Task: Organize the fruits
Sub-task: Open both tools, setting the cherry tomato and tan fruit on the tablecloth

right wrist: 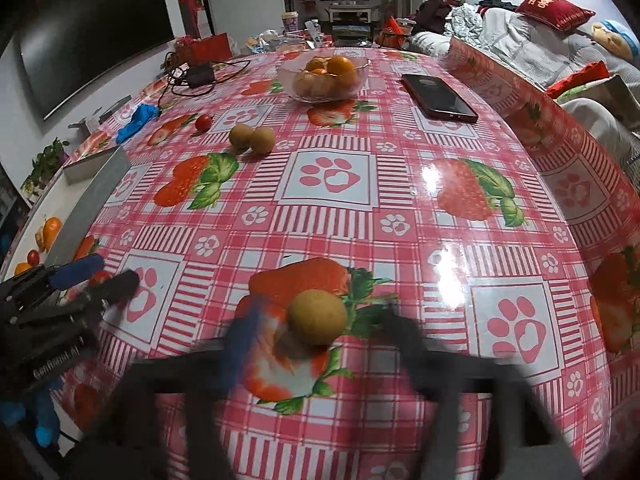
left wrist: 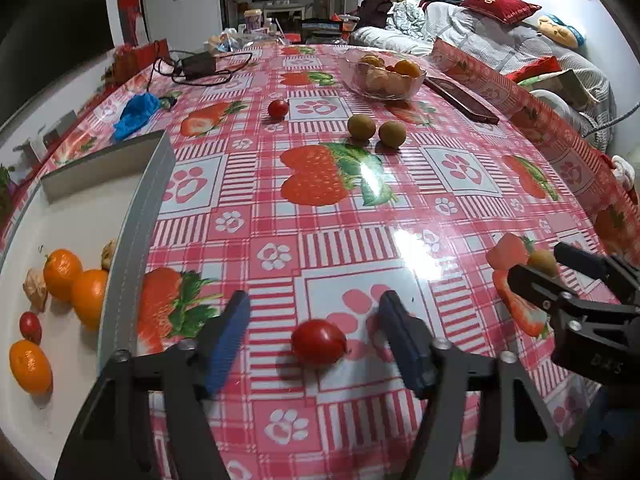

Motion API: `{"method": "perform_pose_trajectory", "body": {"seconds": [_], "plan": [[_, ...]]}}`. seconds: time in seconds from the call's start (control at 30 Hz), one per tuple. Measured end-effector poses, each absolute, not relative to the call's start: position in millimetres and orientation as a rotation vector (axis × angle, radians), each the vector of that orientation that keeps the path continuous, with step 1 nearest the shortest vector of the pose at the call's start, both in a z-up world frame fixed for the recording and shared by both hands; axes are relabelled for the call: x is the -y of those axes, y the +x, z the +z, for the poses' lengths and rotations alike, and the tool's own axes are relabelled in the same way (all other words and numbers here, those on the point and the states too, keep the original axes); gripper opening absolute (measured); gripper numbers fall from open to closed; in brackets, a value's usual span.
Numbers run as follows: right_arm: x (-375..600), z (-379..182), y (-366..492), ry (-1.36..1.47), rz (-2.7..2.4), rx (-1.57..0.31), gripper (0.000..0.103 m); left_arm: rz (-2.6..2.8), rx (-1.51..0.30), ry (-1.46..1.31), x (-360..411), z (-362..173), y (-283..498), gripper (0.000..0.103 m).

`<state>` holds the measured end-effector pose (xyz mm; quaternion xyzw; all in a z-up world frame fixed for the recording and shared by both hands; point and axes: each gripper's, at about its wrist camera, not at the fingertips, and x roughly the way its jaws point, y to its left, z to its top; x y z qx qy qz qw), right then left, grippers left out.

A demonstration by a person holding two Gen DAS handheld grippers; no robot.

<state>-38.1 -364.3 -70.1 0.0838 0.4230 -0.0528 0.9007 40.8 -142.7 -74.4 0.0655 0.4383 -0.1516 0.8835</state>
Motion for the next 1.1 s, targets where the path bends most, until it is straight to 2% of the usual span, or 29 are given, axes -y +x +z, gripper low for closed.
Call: {"method": "perform_pose_trajectory", "body": {"seconds": [0.17, 0.2, 0.23, 0.27, 0.47, 1.1], "plan": [[364.6, -75.9, -36.3, 0.149, -0.127, -0.867, 0.084, -0.309, -0.877, 0.13, 144.7, -78.3, 41.0, 0.083], [363.6, -76.5, -35.5, 0.146, -0.13, -0.864, 0.088, -0.313, -0.874, 0.129, 144.5, -78.7, 40.9, 0.085], [362.2, -77.7, -34.1, 0.145, -0.124, -0.862, 0.098, -0.323, -0.872, 0.132, 144.9, -79.2, 40.8, 0.087], [359.3, -80.6, -31.4, 0.13, -0.122, -0.874, 0.103, -0.327, -0.873, 0.138, 145.9, -79.4, 41.0, 0.088], [355.9, -82.5, -28.8, 0.104, -0.119, -0.885, 0.103, -0.317, -0.876, 0.131, 145.6, -80.4, 42.7, 0.091], [356.1, -82.1, -29.7, 0.103, -0.124, -0.881, 0.103, -0.314, -0.869, 0.13, 144.3, -81.1, 40.8, 0.092]]}}
